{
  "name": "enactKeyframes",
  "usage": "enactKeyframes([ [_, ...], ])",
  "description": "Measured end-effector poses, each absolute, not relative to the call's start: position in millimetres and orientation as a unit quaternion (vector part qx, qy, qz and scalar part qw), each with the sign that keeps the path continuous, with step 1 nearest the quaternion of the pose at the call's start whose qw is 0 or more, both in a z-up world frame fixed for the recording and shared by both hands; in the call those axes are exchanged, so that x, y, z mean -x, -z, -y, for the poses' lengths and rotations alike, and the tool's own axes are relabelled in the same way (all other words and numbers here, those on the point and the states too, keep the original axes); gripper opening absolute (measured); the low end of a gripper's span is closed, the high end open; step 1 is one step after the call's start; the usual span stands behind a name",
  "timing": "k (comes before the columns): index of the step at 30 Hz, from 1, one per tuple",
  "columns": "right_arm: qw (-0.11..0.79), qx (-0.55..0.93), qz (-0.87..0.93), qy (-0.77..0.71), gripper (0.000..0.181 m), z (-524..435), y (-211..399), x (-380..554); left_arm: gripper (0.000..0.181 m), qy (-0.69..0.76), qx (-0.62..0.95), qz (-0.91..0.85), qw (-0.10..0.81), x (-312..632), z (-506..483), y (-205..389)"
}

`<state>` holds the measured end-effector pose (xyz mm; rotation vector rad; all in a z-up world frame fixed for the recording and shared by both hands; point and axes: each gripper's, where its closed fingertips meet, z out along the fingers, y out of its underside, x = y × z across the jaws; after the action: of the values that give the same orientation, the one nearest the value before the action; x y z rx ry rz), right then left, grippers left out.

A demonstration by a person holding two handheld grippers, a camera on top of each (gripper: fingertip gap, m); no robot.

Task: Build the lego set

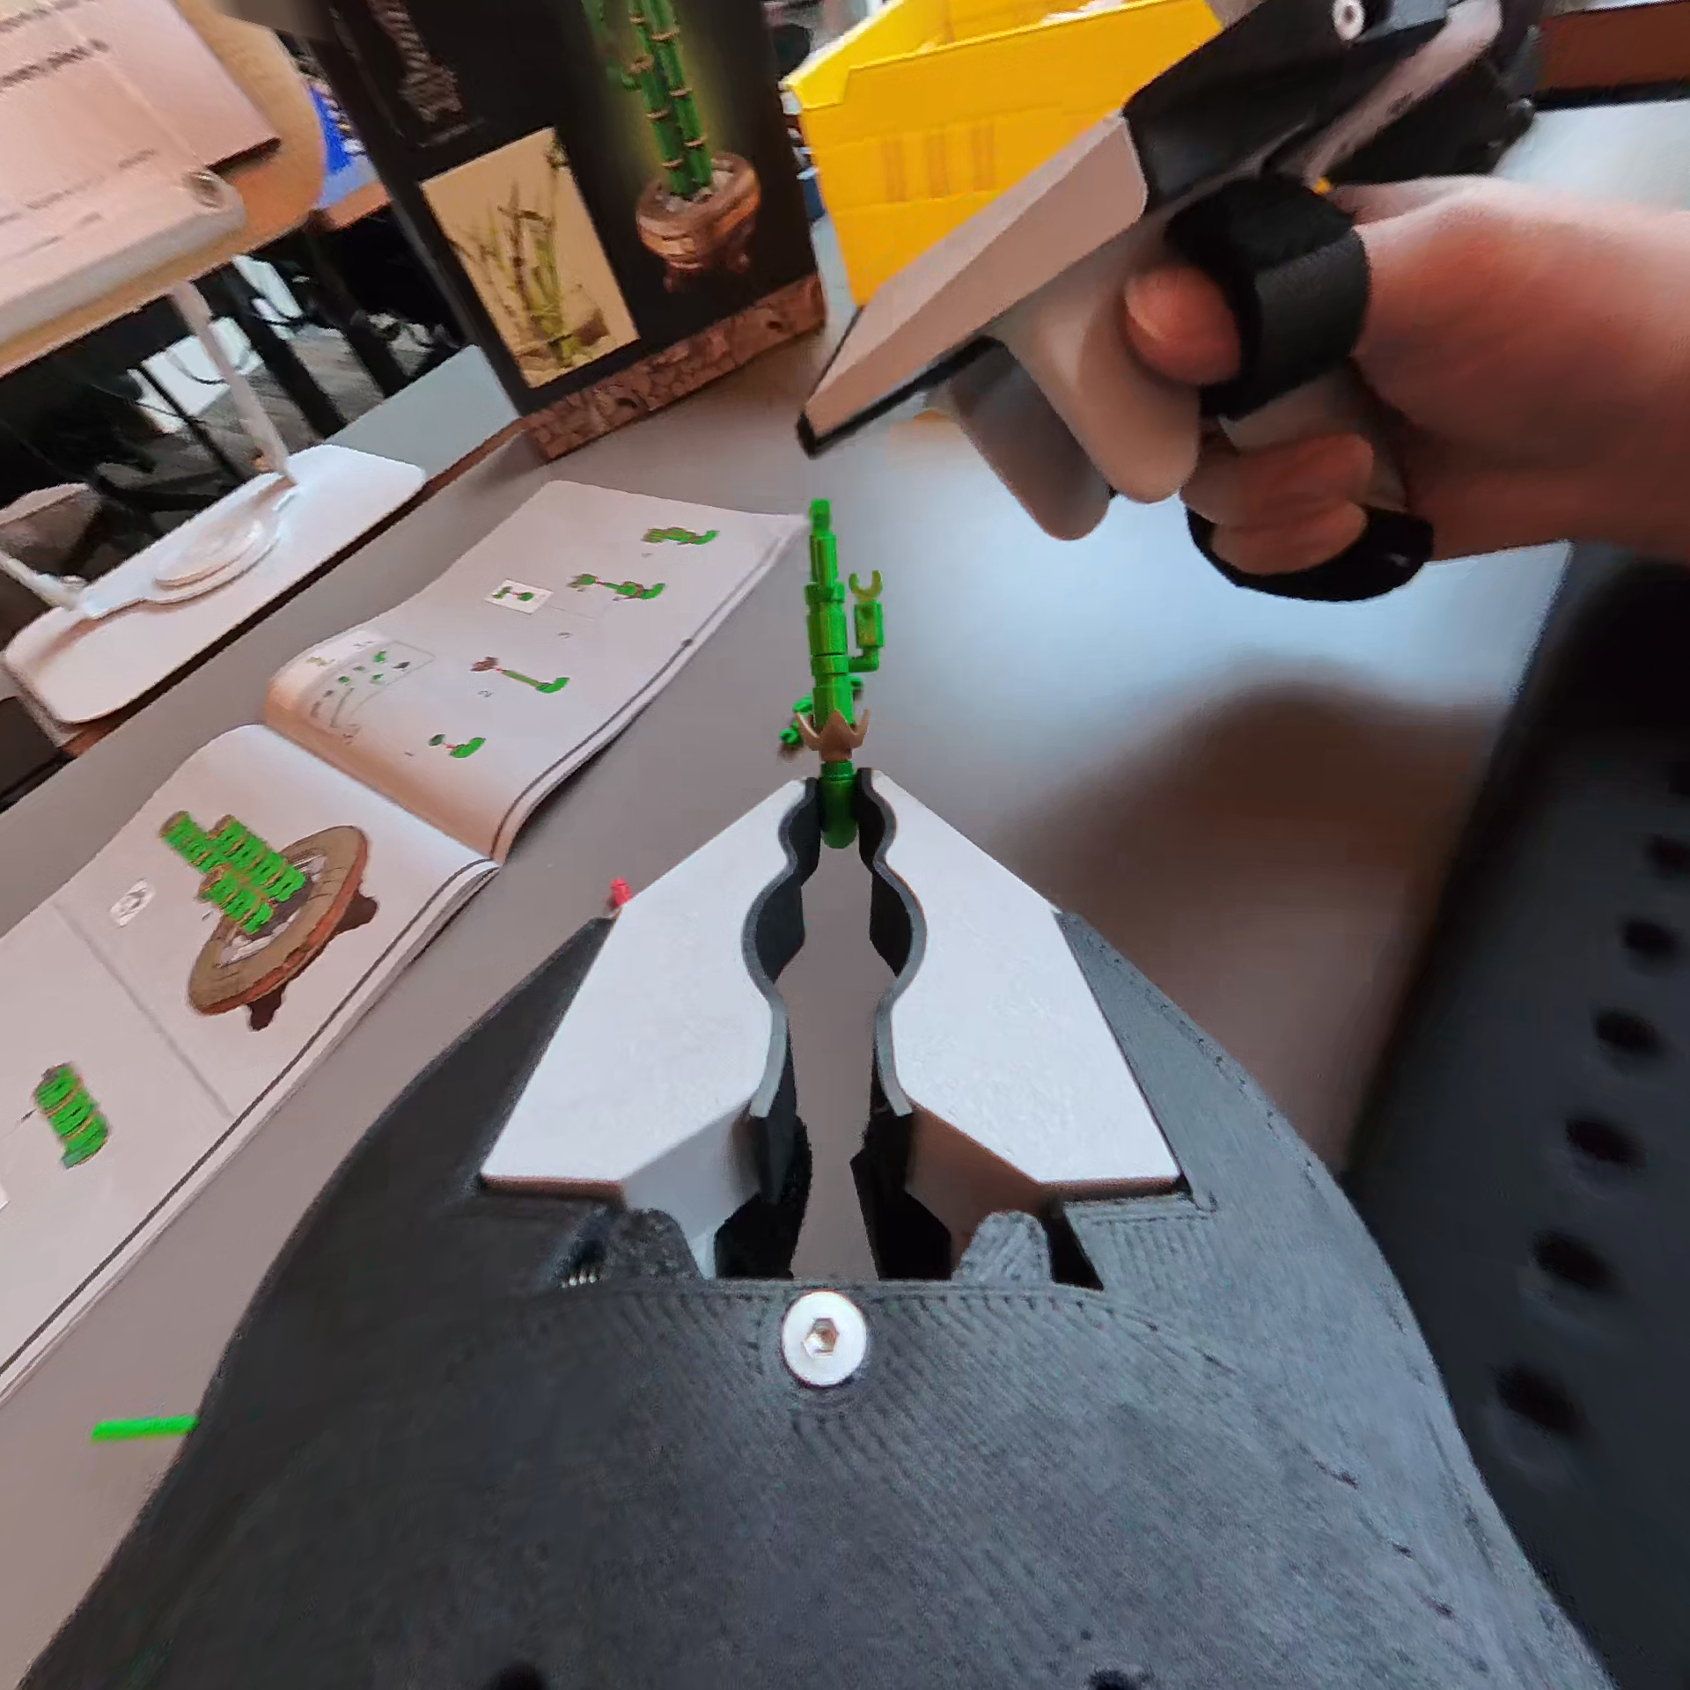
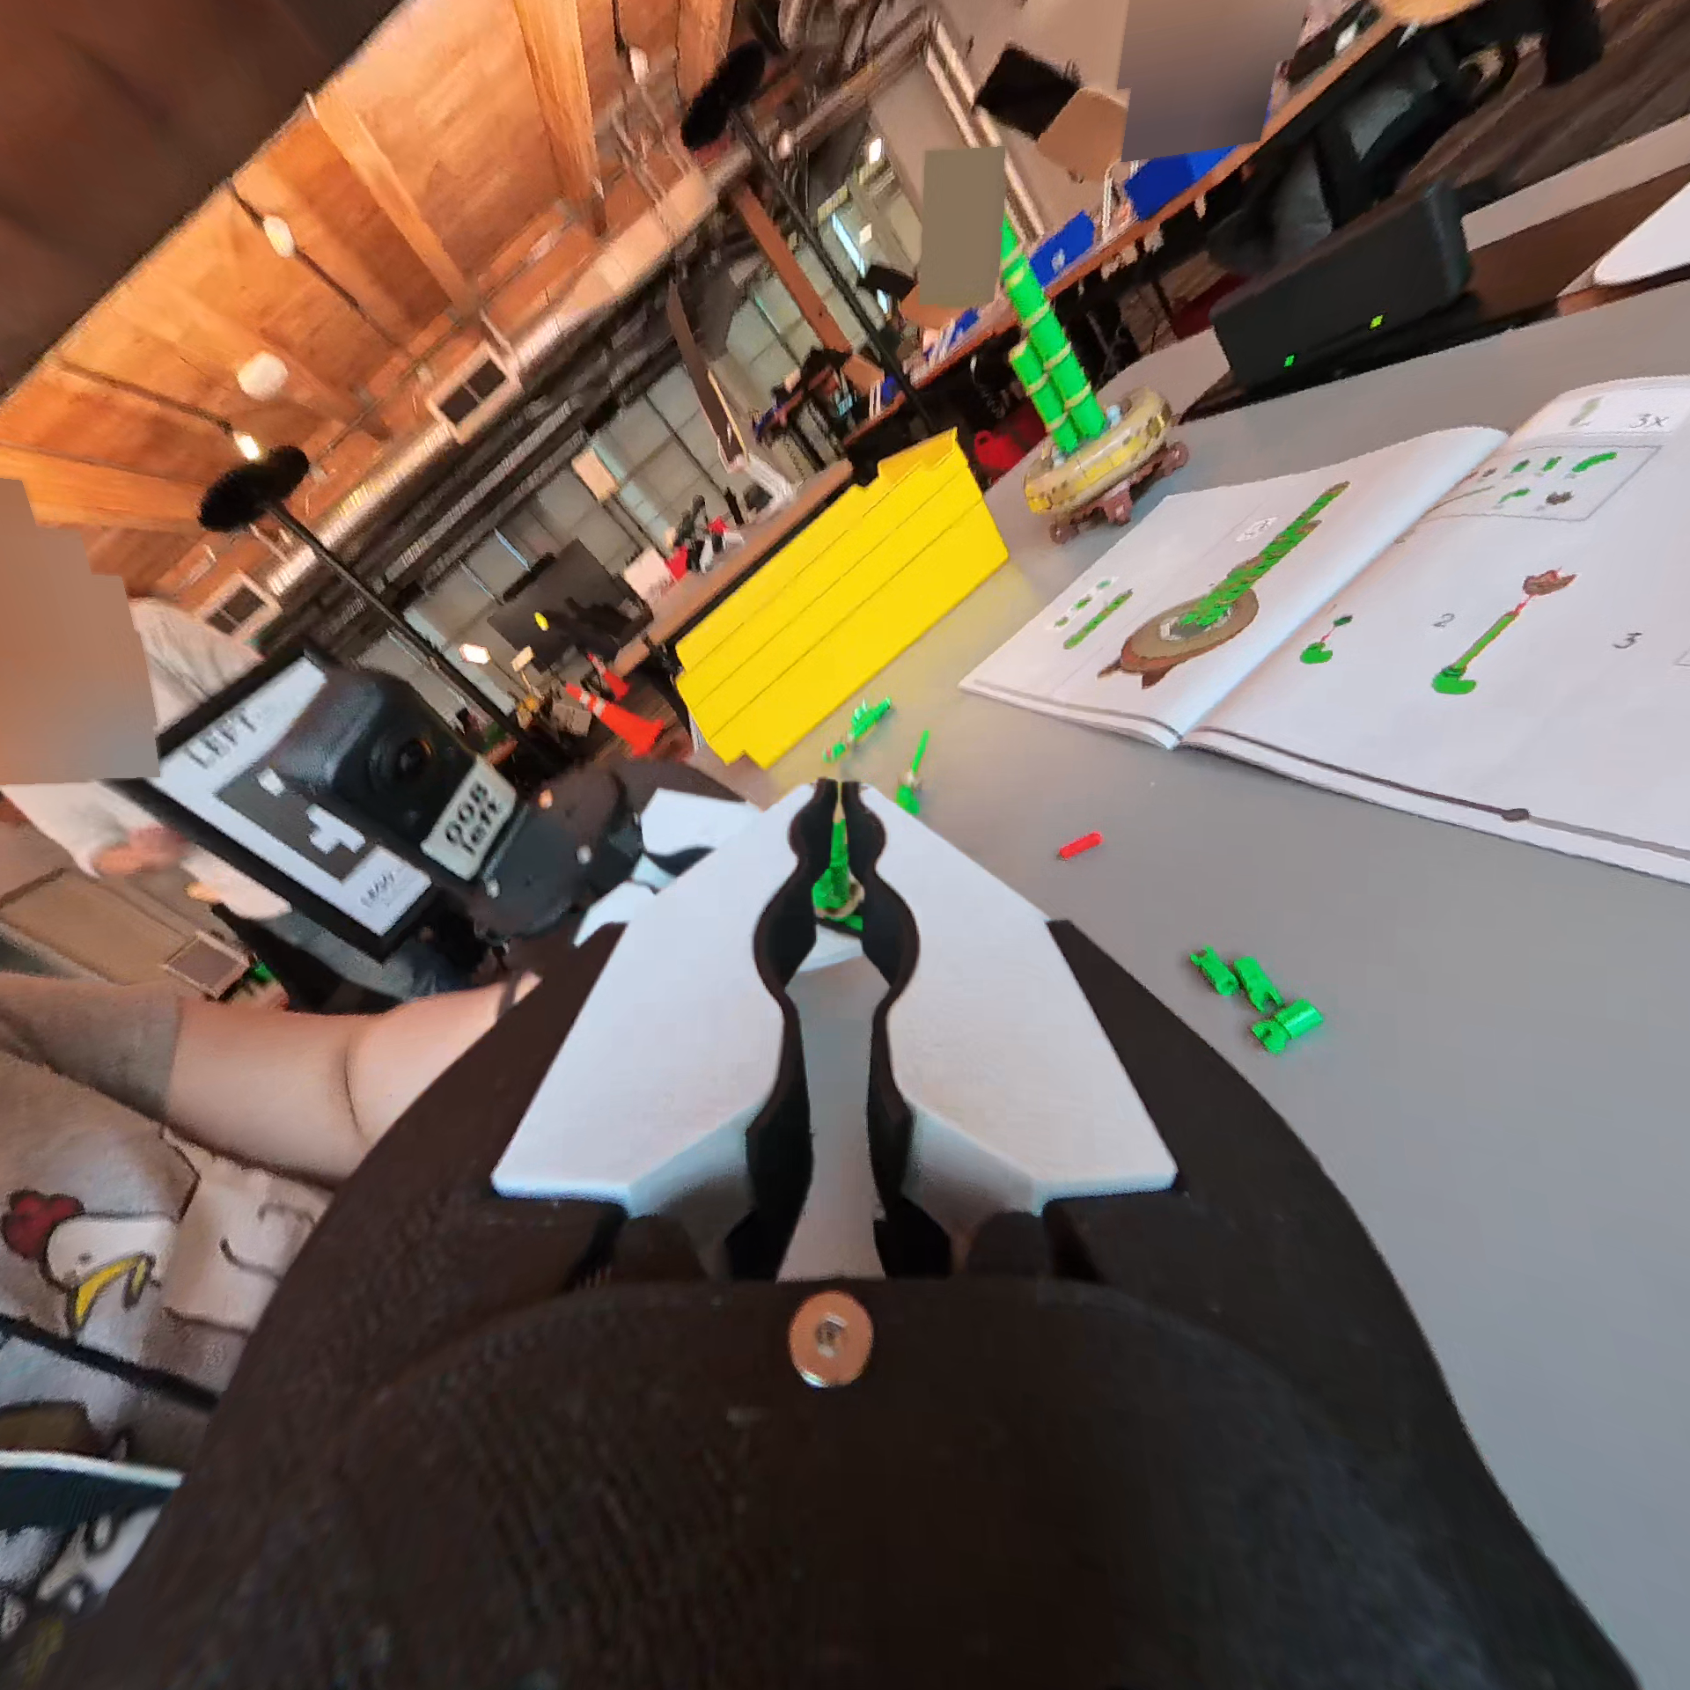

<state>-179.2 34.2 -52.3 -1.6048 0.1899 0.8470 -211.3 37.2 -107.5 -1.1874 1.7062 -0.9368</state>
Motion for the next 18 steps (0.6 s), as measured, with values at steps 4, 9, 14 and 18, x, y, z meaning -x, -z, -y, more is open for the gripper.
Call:
enactKeyframes([
  [4, 0.581, 0.734, -0.028, -0.351, 0.001, -23, 67, 191, 0.006, 0.381, 0.450, -0.709, 0.386, 215, -24, 116],
  [9, 0.587, 0.720, 0.002, -0.369, 0.003, -11, 60, 197, 0.006, 0.426, 0.456, -0.721, 0.301, 219, -6, 124],
  [14, 0.602, 0.713, 0.043, -0.357, 0.004, 3, 54, 197, 0.006, 0.554, 0.485, -0.651, 0.184, 224, 3, 105],
  [18, 0.601, 0.736, 0.148, -0.273, 0.006, 13, 63, 212, 0.006, 0.556, 0.473, -0.671, 0.130, 234, 2, 110],
])
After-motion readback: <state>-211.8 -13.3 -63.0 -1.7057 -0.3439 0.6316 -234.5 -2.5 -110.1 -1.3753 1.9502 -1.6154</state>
